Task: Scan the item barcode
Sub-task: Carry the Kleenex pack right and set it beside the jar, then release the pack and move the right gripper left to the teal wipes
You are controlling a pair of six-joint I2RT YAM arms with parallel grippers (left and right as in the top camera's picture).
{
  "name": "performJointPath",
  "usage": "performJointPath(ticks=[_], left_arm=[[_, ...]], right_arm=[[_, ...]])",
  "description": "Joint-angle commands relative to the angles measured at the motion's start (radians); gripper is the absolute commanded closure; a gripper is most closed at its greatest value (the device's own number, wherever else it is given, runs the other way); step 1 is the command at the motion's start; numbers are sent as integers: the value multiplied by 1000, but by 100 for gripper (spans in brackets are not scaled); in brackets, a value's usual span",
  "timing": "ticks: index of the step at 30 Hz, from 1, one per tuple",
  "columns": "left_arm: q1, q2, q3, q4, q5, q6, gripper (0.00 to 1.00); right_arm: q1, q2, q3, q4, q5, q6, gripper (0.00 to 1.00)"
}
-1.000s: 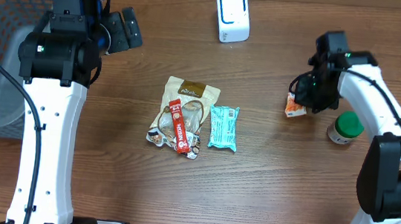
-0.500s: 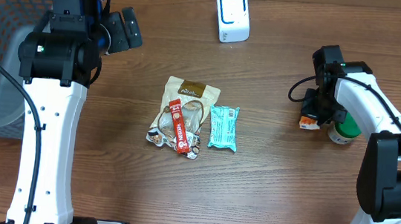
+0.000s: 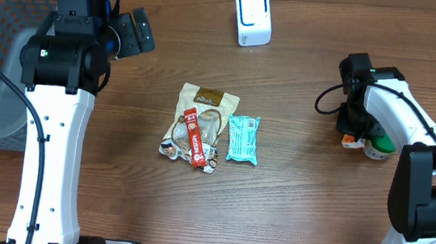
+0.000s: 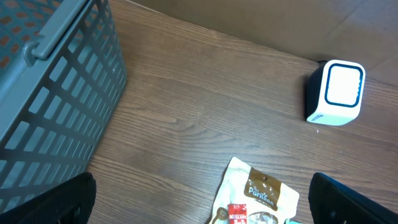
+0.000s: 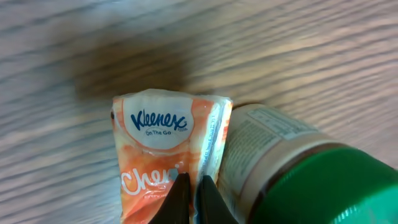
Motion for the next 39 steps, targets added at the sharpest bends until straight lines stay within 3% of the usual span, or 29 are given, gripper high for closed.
performJointPath(ticks=[1, 6, 14, 19, 21, 24, 26, 35, 39], left_arm=[[0, -15, 16, 3, -2, 19, 0], [0, -15, 16, 3, -2, 19, 0], [0, -15, 16, 3, -2, 19, 0], [0, -15, 16, 3, -2, 19, 0], [0, -15, 16, 3, -2, 19, 0], [0, -15, 16, 3, -2, 19, 0], [0, -15, 16, 3, -2, 19, 0], [0, -15, 16, 3, -2, 19, 0], [0, -15, 16, 3, -2, 19, 0]], right_arm=[[-3, 1, -8, -12, 111, 8, 96], [-26, 1, -8, -10, 93, 9, 96], [-50, 1, -8, 102, -282, -77, 96], [-50, 1, -8, 127, -323, -76, 96], [-50, 1, -8, 123, -322, -76, 91], [-50, 1, -8, 110, -317, -76, 60], [-50, 1, -8, 104, -297, -76, 53], [-24, -52, 22, 94, -426, -76, 58], [20, -148, 30, 112, -519, -75, 54]])
